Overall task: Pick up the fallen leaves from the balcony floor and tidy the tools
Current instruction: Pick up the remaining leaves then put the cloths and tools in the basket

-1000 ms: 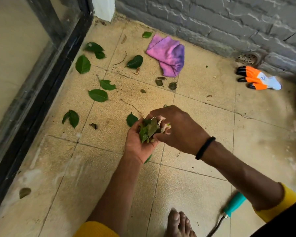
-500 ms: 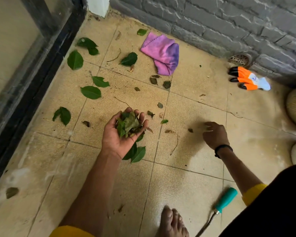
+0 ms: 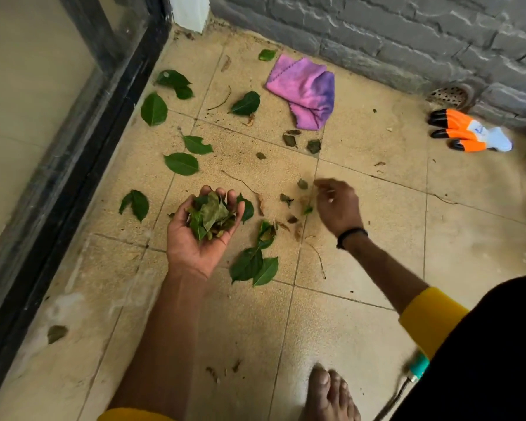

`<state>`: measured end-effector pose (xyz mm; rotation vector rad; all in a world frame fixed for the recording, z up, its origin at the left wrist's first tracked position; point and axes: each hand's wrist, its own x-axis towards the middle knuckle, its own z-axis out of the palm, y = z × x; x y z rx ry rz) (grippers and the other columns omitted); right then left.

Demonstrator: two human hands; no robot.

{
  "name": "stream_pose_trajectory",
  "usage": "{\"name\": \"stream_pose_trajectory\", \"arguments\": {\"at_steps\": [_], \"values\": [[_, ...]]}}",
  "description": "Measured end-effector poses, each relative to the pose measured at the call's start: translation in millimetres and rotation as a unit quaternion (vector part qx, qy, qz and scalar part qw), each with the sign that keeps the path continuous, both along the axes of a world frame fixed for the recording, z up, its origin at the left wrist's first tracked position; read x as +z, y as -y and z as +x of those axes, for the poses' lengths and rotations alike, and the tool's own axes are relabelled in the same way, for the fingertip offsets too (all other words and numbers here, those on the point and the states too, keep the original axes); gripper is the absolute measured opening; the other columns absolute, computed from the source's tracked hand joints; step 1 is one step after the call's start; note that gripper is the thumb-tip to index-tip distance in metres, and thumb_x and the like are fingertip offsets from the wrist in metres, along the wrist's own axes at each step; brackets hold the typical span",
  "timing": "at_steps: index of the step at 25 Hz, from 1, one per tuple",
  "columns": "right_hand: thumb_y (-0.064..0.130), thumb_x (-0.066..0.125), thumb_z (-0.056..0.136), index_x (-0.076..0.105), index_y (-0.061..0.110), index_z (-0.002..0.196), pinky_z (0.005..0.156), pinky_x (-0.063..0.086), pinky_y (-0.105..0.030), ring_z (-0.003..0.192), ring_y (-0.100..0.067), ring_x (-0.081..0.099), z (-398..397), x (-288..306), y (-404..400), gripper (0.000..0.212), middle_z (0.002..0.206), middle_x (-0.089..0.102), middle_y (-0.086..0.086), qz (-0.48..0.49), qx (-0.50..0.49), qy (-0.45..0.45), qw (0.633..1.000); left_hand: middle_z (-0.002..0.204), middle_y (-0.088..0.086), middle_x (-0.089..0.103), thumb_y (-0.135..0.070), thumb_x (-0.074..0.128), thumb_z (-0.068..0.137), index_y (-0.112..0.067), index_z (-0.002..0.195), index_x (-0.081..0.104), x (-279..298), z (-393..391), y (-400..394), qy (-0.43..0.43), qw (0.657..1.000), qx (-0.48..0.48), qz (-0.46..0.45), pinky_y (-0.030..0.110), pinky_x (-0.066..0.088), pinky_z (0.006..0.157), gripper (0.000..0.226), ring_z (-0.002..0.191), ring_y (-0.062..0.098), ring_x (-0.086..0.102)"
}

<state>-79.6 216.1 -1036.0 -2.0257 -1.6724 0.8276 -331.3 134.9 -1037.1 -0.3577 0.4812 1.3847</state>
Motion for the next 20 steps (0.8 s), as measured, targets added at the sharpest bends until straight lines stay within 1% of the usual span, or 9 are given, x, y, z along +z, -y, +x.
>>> {"name": "stream_pose_trajectory", "arguments": {"at_steps": [3,6,8,11,13,15,17,19,20], "values": [[0.026,0.056,0.097,0.072,0.012,0.117,0.082,0.048,-0.022,0.097,-0.016,0.064,0,-5,-28,0.029,0.112,0.071,-0.006,0.008,-0.061,-0.024,0.998,0.111,0.012,0.065,-0.030,0.044,0.101,-0.011,0.104,0.068,0,-9,10,-0.007,1.000,-0.004,-0.003,0.052,0.047,0.106,0.031,0.114,0.032,0.063],[0.070,0.051,0.090,0.075,0.025,0.104,0.082,0.057,-0.036,0.094,-0.018,0.067,-28,-32,-24,0.053,0.101,0.073,0.001,0.034,0.012,0.002,0.999,0.109,0.012,0.066,-0.031,0.044,0.101,-0.012,0.104,0.068,-2,-21,20,-0.028,1.000,0.002,-0.013,0.051,0.048,0.105,0.031,0.113,0.031,0.063],[0.082,0.049,0.083,0.072,0.030,0.103,0.085,0.056,-0.042,0.100,-0.020,0.063,-55,-52,-16,0.060,0.106,0.068,0.002,0.054,0.055,0.030,0.997,0.109,0.012,0.066,-0.032,0.043,0.102,-0.012,0.103,0.067,-4,-25,24,-0.040,0.999,0.011,-0.011,0.051,0.048,0.105,0.031,0.113,0.031,0.064],[0.078,0.055,0.081,0.068,0.032,0.107,0.091,0.049,-0.040,0.107,-0.019,0.055,-98,-53,0,0.054,0.113,0.061,0.001,0.059,0.148,0.052,0.986,0.110,0.012,0.065,-0.032,0.043,0.103,-0.012,0.105,0.066,-6,-26,27,-0.034,0.999,0.018,-0.005,0.050,0.046,0.108,0.031,0.114,0.031,0.063],[0.063,0.062,0.083,0.066,0.028,0.108,0.092,0.042,-0.039,0.107,-0.019,0.047,-114,-51,19,0.044,0.113,0.056,-0.001,0.073,0.230,0.088,0.967,0.111,0.012,0.065,-0.032,0.043,0.102,-0.012,0.105,0.067,-6,-24,28,-0.033,0.999,0.018,-0.003,0.050,0.046,0.108,0.031,0.114,0.031,0.062],[0.042,0.065,0.087,0.065,0.021,0.108,0.091,0.046,-0.043,0.104,-0.020,0.046,-113,-49,37,0.030,0.112,0.055,-0.003,0.096,0.305,0.096,0.943,0.111,0.012,0.065,-0.031,0.044,0.102,-0.012,0.104,0.067,-6,-24,30,-0.034,0.999,0.018,-0.004,0.051,0.047,0.107,0.031,0.115,0.031,0.062],[0.031,0.060,0.091,0.066,0.017,0.107,0.087,0.047,-0.045,0.101,-0.021,0.047,-99,-46,54,0.022,0.111,0.056,-0.004,0.108,0.370,0.102,0.917,0.111,0.012,0.065,-0.031,0.044,0.102,-0.013,0.103,0.067,-6,-25,29,-0.037,0.999,0.021,-0.007,0.051,0.047,0.106,0.030,0.116,0.031,0.062],[0.028,0.058,0.091,0.067,0.016,0.100,0.086,0.046,-0.044,0.101,-0.020,0.049,-75,-40,63,0.018,0.109,0.058,-0.003,0.130,0.395,0.104,0.903,0.111,0.011,0.065,-0.032,0.044,0.102,-0.013,0.103,0.068,-6,-25,27,-0.039,0.999,0.024,-0.009,0.051,0.048,0.105,0.030,0.116,0.031,0.062],[0.026,0.059,0.090,0.068,0.015,0.096,0.087,0.046,-0.043,0.101,-0.020,0.051,-62,-36,63,0.015,0.108,0.060,-0.002,0.153,0.378,0.098,0.908,0.111,0.011,0.065,-0.032,0.044,0.102,-0.013,0.103,0.068,-6,-24,26,-0.039,0.999,0.024,-0.008,0.051,0.048,0.104,0.030,0.116,0.031,0.062]]}}
